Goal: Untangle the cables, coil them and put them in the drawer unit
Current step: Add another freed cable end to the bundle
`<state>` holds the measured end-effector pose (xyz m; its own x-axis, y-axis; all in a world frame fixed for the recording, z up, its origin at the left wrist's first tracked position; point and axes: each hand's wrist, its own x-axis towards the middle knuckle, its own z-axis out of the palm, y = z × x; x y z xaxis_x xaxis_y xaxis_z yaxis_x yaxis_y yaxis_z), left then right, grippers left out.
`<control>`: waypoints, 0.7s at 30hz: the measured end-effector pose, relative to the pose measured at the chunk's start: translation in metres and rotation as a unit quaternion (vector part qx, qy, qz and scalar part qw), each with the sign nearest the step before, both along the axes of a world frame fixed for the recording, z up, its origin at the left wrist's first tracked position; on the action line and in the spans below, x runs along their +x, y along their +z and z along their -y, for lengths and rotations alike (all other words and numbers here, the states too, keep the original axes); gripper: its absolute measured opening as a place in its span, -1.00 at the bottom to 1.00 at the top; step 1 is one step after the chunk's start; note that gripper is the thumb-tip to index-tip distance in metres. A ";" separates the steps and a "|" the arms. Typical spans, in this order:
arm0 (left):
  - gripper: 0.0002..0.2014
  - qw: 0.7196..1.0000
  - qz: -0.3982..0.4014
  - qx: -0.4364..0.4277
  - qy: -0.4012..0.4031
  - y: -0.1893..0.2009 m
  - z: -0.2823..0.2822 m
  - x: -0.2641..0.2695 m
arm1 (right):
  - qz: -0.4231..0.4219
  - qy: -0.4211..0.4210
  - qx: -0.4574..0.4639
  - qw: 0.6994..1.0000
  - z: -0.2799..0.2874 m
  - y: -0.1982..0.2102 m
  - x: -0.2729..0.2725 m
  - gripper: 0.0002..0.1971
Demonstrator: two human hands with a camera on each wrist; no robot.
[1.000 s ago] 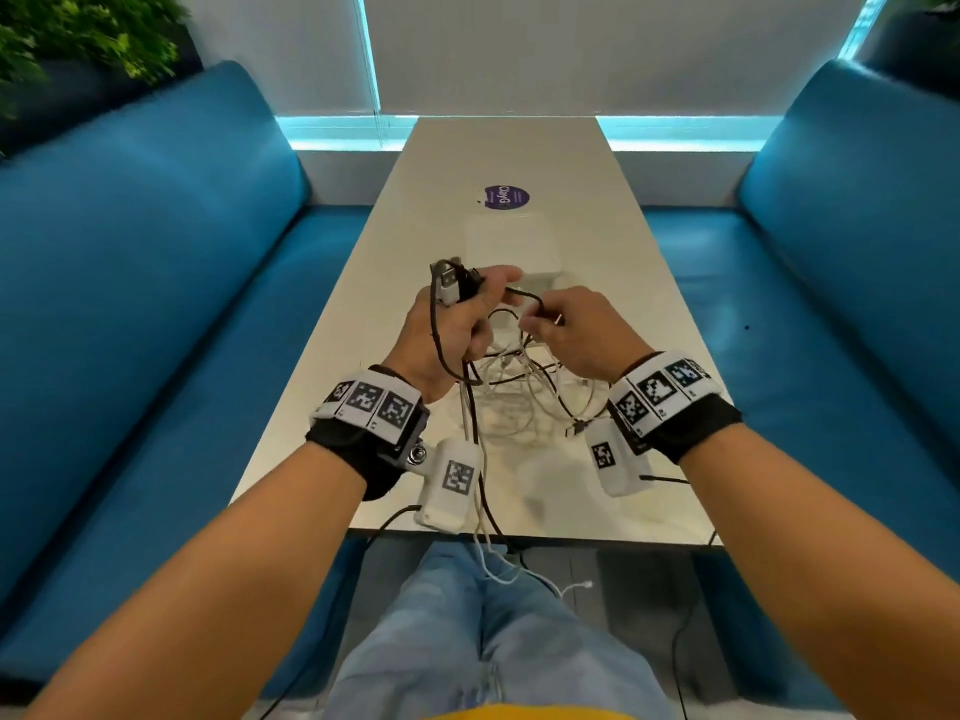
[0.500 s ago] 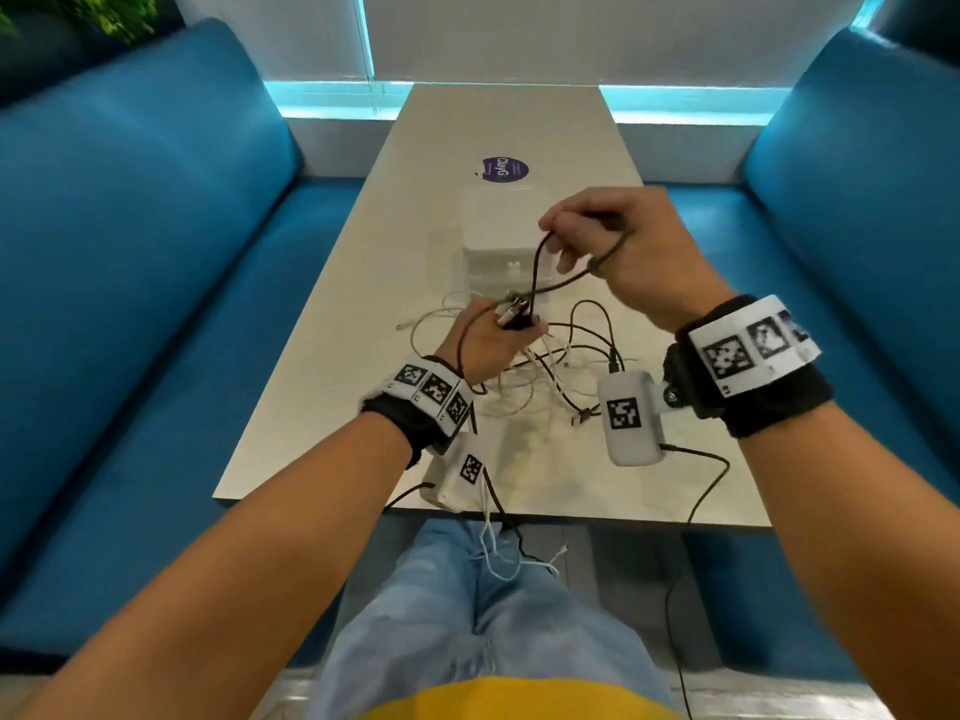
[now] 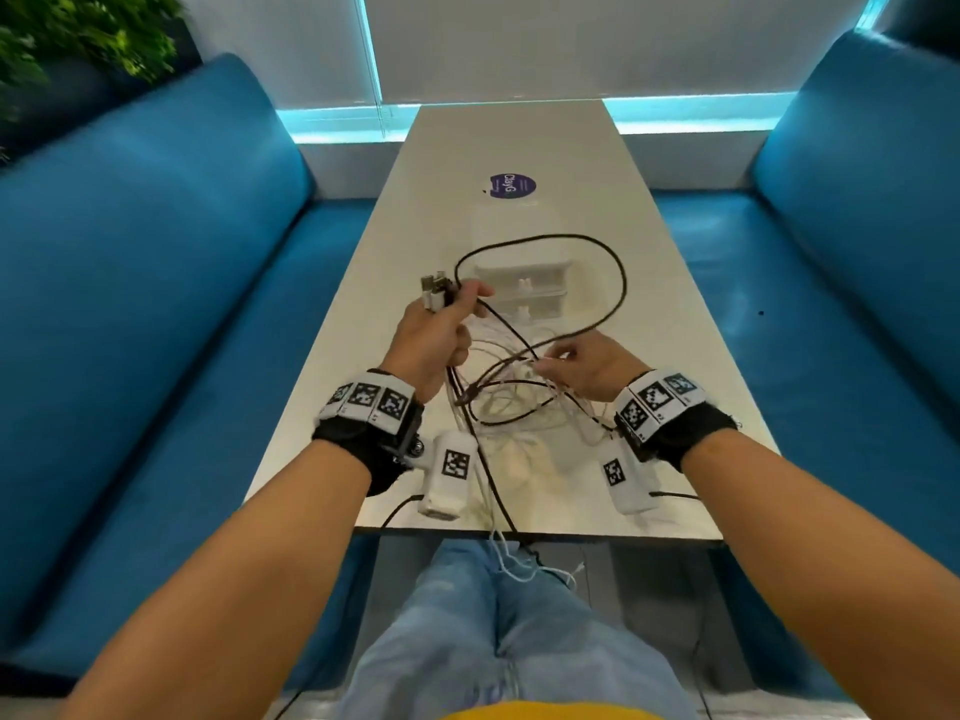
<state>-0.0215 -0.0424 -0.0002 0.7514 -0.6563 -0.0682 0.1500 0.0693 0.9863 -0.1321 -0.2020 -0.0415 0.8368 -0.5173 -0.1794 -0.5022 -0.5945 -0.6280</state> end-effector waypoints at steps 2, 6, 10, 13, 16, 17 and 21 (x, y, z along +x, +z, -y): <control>-0.76 1.000 -0.010 -0.019 0.017 0.006 -0.004 0.006 | -0.018 -0.025 -0.020 0.999 0.007 -0.002 -0.001 -0.69; -0.77 0.999 -0.013 -0.044 0.011 0.019 -0.002 0.005 | -0.047 -0.054 -0.090 0.993 0.011 0.003 0.001 -0.57; -0.81 0.996 -0.005 -0.065 -0.054 0.031 0.005 -0.003 | 0.075 -0.035 -0.129 0.988 0.003 0.019 0.005 -0.73; -0.78 0.986 -0.038 -0.101 -0.128 0.029 0.011 -0.004 | 0.137 0.000 -0.078 0.987 -0.002 0.043 0.003 -0.91; -0.66 0.991 -0.008 -0.019 -0.129 0.016 0.024 -0.005 | 0.161 0.036 -0.057 0.985 0.002 0.065 -0.003 -0.88; -0.67 0.992 0.034 0.034 -0.114 0.011 0.029 -0.010 | 0.170 0.046 -0.051 0.983 0.002 0.073 -0.005 -0.88; -0.99 0.966 0.171 0.168 -0.091 -0.007 0.044 -0.028 | 0.218 0.068 -0.031 0.973 -0.002 0.100 -0.014 -0.84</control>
